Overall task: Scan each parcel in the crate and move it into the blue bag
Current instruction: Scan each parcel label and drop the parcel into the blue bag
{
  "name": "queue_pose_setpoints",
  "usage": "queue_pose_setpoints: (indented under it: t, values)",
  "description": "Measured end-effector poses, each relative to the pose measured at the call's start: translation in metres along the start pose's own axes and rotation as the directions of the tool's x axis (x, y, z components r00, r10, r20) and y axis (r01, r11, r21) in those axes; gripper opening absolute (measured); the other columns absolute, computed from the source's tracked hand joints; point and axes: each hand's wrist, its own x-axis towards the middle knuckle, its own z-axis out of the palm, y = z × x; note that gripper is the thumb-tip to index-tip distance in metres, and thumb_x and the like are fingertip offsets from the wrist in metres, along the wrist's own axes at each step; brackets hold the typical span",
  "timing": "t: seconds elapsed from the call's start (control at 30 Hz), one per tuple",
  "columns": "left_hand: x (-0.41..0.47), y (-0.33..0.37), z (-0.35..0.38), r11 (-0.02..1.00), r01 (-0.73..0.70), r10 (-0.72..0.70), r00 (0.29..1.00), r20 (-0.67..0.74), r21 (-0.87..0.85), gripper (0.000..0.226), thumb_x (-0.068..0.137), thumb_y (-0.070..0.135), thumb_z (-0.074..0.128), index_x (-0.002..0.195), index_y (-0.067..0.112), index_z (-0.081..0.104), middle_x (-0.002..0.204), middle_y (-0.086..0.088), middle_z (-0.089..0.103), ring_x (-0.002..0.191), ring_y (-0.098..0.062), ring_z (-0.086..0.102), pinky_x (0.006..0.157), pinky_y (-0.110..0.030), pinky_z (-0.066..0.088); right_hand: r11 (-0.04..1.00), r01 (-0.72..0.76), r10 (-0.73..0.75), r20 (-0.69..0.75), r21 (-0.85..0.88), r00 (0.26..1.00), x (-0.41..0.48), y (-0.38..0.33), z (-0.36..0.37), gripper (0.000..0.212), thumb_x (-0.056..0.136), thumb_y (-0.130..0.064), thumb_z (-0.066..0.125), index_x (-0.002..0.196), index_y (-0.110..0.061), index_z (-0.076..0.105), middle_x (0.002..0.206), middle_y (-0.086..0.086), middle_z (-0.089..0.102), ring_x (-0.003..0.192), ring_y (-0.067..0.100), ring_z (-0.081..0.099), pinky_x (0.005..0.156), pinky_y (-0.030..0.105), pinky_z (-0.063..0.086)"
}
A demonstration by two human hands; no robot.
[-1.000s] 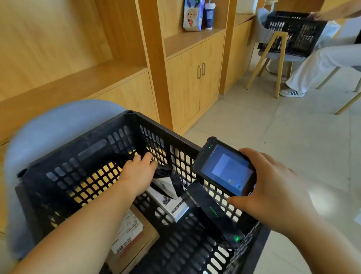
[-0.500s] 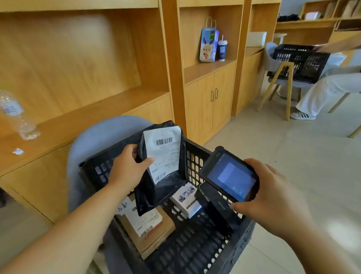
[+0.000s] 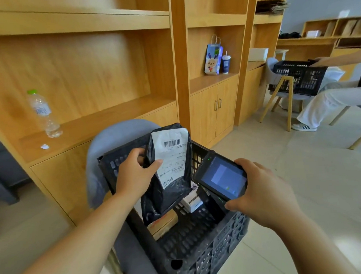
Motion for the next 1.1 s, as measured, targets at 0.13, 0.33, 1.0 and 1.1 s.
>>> queue_pose_setpoints:
  t: [0.13,0.33,1.0,1.1]
  values:
    - [-0.003,0.006,-0.001,1.0,-0.003,0.002,1.0,-0.02,-0.015,0.036,0.076,0.038,0.077,0.102,0.032,0.053,0.085,0.023,0.06,0.078,0.008,0.055,0.058,-0.014,0.037,1.0,0.004,-0.004,-0.018,-0.015,1.0,-0.004,-0.001,-0.008,0.088,0.053,-0.051,0.072,0.13,-0.033,0.034,0.097,-0.012,0.05,0.081,0.014,0.051,0.072,0.033,0.048]
    - [-0.01,0.01,-0.003,0.998,-0.01,0.009,1.0,-0.016,-0.065,0.035,0.077,0.037,0.078,0.101,0.035,0.053,0.085,0.023,0.061,0.079,0.006,0.057,0.06,-0.014,0.039,1.0,0.017,-0.016,-0.046,0.013,0.999,-0.011,-0.001,-0.015,0.088,0.054,-0.051,0.071,0.13,-0.034,0.031,0.097,-0.014,0.045,0.083,0.014,0.05,0.07,0.034,0.049]
    - [-0.159,-0.076,-0.244,0.982,0.183,-0.146,0.904,-0.401,0.055,0.037,0.069,0.035,0.082,0.09,0.053,0.056,0.091,0.033,0.063,0.081,0.007,0.059,0.062,-0.01,0.04,0.827,0.538,-0.548,0.025,0.164,0.836,-0.028,-0.149,0.036,0.097,0.052,-0.044,0.084,0.135,-0.027,0.037,0.121,-0.003,0.055,0.1,0.022,0.055,0.075,0.037,0.048]
    - [-0.205,-0.112,-0.278,0.923,0.347,-0.239,0.857,-0.455,0.168,0.039,0.068,0.04,0.08,0.089,0.059,0.054,0.089,0.034,0.063,0.083,0.009,0.058,0.065,-0.016,0.04,0.788,0.596,-0.609,0.057,0.158,0.791,-0.04,-0.176,0.051,0.097,0.049,-0.045,0.085,0.133,-0.026,0.039,0.119,-0.002,0.057,0.1,0.023,0.056,0.075,0.039,0.05]
